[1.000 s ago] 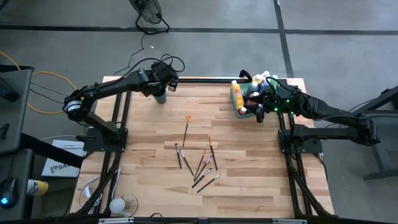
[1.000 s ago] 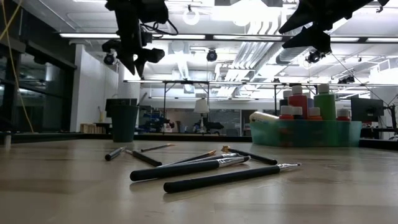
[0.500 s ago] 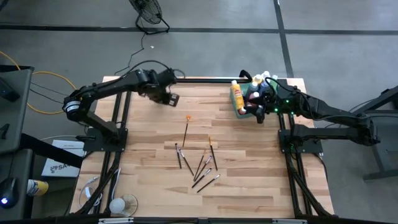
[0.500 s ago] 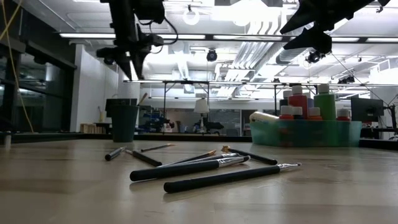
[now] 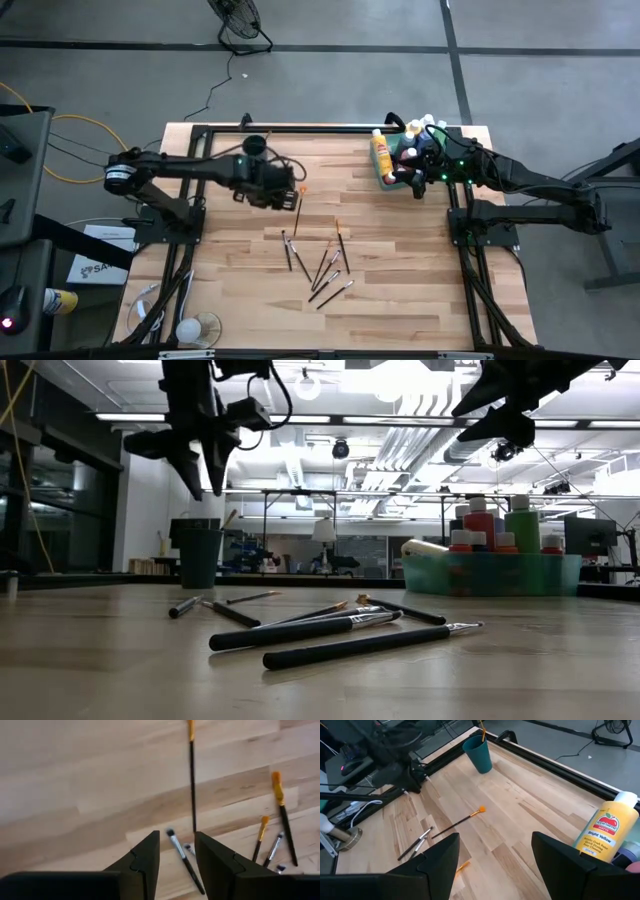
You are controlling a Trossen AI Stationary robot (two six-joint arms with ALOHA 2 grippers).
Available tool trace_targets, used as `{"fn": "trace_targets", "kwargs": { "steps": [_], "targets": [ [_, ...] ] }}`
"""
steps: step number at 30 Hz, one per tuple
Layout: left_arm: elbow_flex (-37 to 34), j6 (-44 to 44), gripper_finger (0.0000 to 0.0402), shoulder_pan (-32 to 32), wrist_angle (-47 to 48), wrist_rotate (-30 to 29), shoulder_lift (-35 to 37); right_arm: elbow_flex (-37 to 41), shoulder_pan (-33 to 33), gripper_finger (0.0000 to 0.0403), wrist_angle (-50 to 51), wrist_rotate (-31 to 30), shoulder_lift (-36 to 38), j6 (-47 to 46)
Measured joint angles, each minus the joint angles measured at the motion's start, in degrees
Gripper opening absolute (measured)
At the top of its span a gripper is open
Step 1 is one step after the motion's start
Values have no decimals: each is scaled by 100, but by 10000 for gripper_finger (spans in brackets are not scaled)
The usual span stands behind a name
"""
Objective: Pick & Place Paint Supplies
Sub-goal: Put the silver paintbrush into the blue cup
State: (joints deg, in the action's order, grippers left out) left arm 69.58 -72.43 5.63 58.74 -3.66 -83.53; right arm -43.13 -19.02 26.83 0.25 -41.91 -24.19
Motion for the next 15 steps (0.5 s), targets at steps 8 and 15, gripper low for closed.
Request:
{"fn": "trace_targets", "kwargs": {
  "steps": [8, 15],
  "targets": [
    [-118, -1049, 118, -560, -106, -41, -386, 0, -1, 243, 7, -7, 2, 1],
    [-114, -1441, 118, -732, -263, 182, -1102, 0, -1, 243, 149, 15, 2, -4]
  ]
}}
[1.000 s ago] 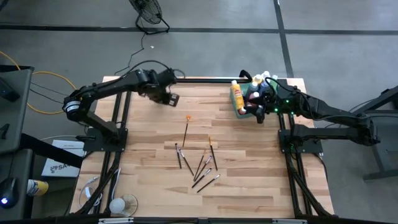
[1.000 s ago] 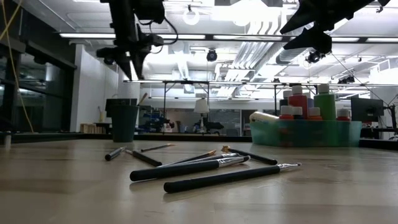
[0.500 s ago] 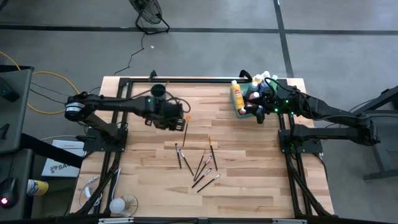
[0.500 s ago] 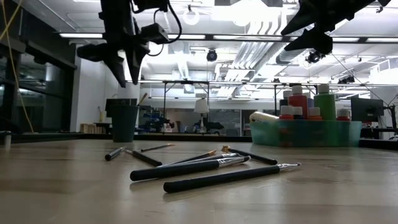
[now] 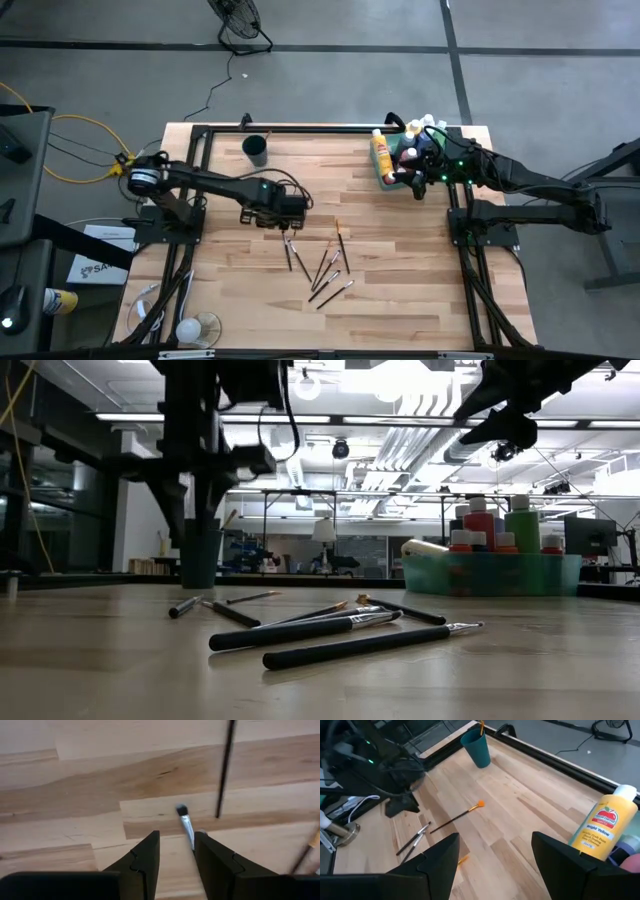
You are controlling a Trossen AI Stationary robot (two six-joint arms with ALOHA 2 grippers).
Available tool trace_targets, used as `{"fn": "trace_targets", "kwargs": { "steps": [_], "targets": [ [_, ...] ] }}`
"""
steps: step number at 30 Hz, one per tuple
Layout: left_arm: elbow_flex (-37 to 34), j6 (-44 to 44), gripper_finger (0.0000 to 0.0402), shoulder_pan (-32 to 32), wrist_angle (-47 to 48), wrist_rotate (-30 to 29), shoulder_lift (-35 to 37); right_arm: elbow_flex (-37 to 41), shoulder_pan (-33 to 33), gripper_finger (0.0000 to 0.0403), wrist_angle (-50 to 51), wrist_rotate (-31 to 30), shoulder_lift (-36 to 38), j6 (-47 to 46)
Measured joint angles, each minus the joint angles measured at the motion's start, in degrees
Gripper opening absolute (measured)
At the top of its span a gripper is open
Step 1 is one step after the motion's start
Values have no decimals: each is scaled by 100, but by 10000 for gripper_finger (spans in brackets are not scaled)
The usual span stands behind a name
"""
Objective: Pick & Place Paint Supplies
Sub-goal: Put the silver paintbrush into the blue cup
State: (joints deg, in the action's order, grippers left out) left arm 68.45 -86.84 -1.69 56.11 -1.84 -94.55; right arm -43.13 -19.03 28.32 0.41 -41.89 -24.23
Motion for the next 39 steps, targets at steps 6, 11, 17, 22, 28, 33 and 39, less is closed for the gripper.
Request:
{"fn": "trace_targets", "kwargs": {
  "steps": [6, 11, 17, 22, 28, 33, 39],
  "targets": [
    [0, -49, 118, 17, -467, 181, -415, 0, 2, 243, 129, 131, 0, 0],
    [0, -51, 118, 17, -628, 280, -688, 0, 0, 243, 151, 142, 0, 0],
    [7, -106, 118, 17, -551, 253, -862, 0, 0, 243, 153, 166, -2, 4],
    [11, -152, 118, 17, -642, 259, -986, 0, 2, 243, 153, 168, -2, 31],
    [-7, -174, 118, 17, -548, 251, -1094, 0, 0, 243, 153, 168, 0, 50],
    [18, -150, 113, 17, -645, 344, -1260, 0, 0, 243, 153, 168, 0, 52],
    [26, -95, 77, 17, -683, 426, -1291, 1, 2, 243, 185, 274, -2, 57]
  ]
}}
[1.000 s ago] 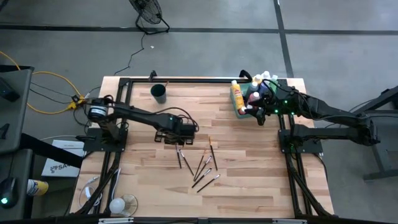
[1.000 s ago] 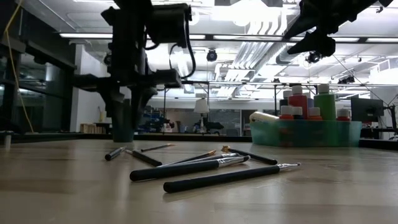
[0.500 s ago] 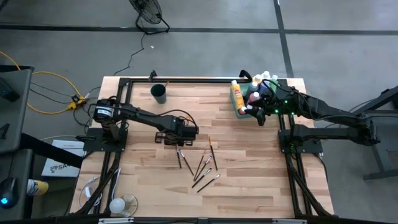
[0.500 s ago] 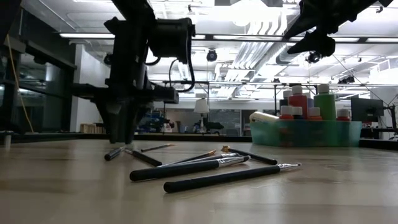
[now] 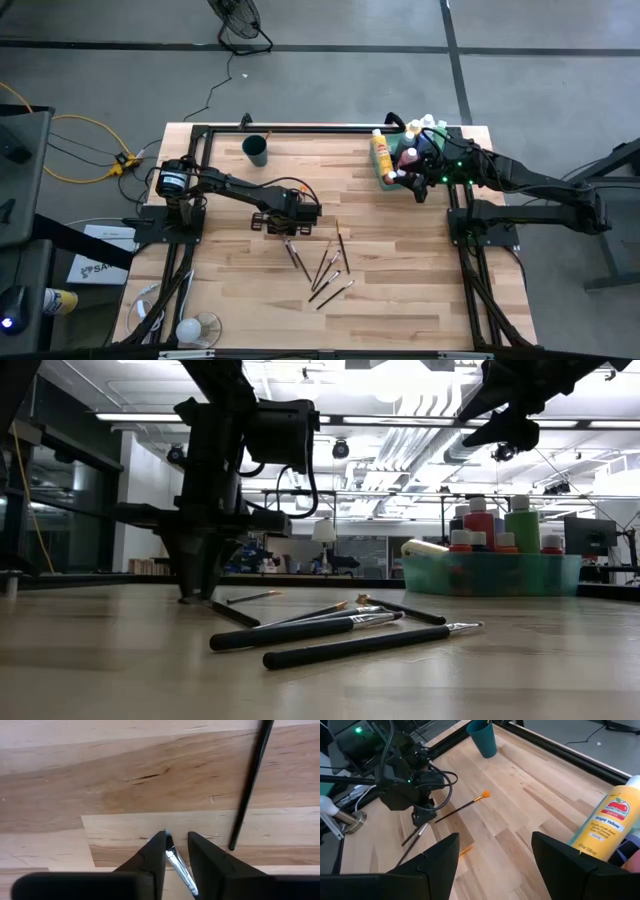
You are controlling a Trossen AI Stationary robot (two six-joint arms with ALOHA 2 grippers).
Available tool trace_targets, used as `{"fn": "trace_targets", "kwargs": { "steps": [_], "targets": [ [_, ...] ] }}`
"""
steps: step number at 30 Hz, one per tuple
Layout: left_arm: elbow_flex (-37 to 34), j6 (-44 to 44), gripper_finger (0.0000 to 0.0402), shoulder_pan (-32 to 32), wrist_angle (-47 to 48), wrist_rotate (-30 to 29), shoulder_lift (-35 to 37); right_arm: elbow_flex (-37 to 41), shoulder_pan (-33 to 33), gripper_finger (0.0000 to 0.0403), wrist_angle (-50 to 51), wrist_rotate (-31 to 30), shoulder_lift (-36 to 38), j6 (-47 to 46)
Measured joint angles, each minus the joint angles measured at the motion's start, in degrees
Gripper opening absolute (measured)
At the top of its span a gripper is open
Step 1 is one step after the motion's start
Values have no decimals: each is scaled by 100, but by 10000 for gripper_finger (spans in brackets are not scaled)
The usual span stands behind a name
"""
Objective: Pick & Place Paint Supplies
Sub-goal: Put the silver paintbrush into the blue cup
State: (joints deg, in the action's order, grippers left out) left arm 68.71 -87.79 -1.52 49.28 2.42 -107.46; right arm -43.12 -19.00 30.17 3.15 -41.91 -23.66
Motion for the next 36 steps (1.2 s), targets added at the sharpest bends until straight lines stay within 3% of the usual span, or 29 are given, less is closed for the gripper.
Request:
{"fn": "trace_targets", "kwargs": {
  "steps": [7, 21, 25, 32, 36],
  "targets": [
    [-1, 96, 44, 0, -39, -22, -7, 1, 0, 243, 5, 8, 0, 2],
    [619, 354, 42, -2, 730, -340, 9, -1, 0, 243, 10, 6, 2, 0],
    [629, 354, 64, -2, 742, -332, 9, 0, -1, 243, 10, 6, 1, 0],
    [629, 311, 147, -2, 725, -293, 10, 0, -2, 243, 11, 3, 0, 2],
    [632, 200, 164, -2, 686, -258, -39, 0, -2, 243, 10, 3, 0, 1]
  ]
}}
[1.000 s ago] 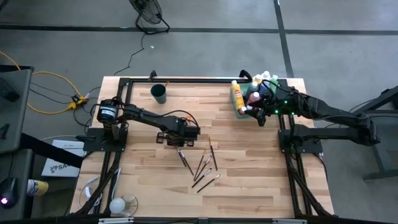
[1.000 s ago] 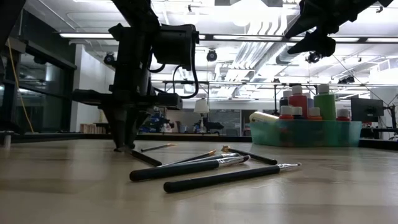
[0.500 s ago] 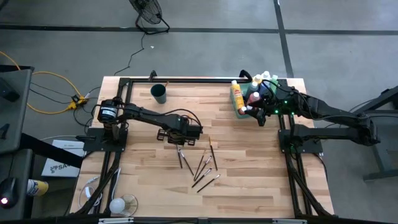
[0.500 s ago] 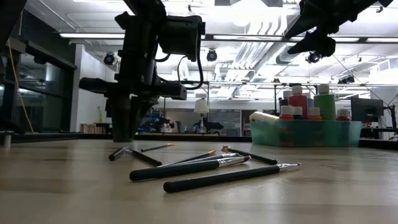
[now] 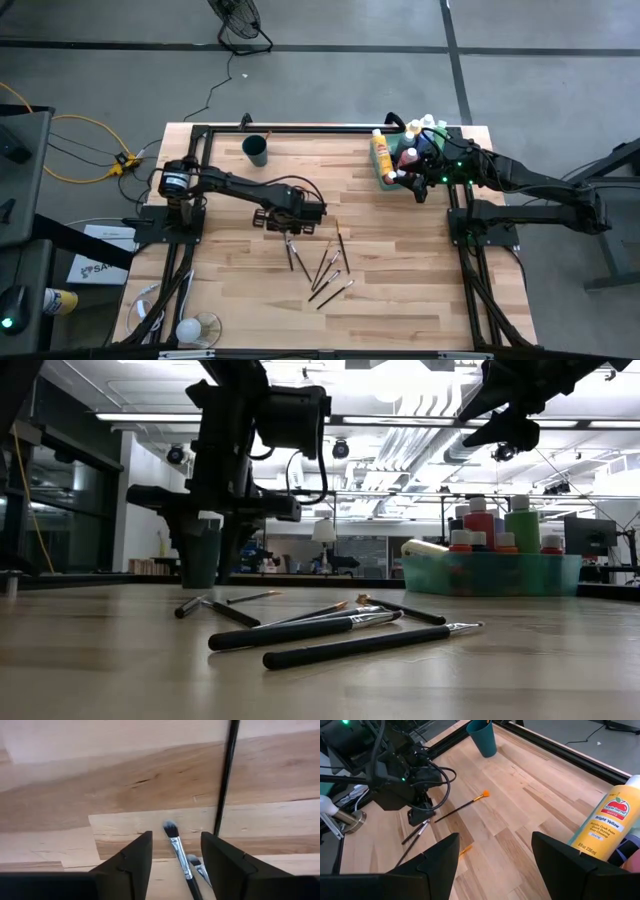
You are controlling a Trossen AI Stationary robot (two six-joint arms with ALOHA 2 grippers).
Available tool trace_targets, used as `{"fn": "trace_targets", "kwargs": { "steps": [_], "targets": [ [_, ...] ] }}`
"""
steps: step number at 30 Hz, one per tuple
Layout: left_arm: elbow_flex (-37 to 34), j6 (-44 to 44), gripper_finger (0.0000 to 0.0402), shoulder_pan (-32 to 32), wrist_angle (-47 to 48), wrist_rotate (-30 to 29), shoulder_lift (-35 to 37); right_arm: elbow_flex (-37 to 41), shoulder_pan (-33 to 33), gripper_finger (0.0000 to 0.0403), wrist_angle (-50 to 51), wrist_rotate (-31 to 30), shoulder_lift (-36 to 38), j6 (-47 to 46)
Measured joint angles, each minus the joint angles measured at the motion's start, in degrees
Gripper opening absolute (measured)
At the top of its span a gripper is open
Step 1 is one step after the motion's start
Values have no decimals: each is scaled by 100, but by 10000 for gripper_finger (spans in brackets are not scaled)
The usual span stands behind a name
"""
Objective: Pick & Place Paint Supplies
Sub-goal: Put the silver paintbrush into the blue cup
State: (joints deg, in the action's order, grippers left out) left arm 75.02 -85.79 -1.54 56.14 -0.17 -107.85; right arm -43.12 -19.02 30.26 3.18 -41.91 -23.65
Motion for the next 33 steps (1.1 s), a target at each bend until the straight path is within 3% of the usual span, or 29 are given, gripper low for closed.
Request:
{"fn": "trace_targets", "kwargs": {
  "steps": [16, 33],
  "targets": [
    [-517, -457, 163, 2, -642, 335, -90, -2, -1, 243, 5, 0, 2, 1],
    [-529, -211, 22, 2, -670, 173, -110, 0, 1, 243, 8, 0, 2, -1]
  ]
}}
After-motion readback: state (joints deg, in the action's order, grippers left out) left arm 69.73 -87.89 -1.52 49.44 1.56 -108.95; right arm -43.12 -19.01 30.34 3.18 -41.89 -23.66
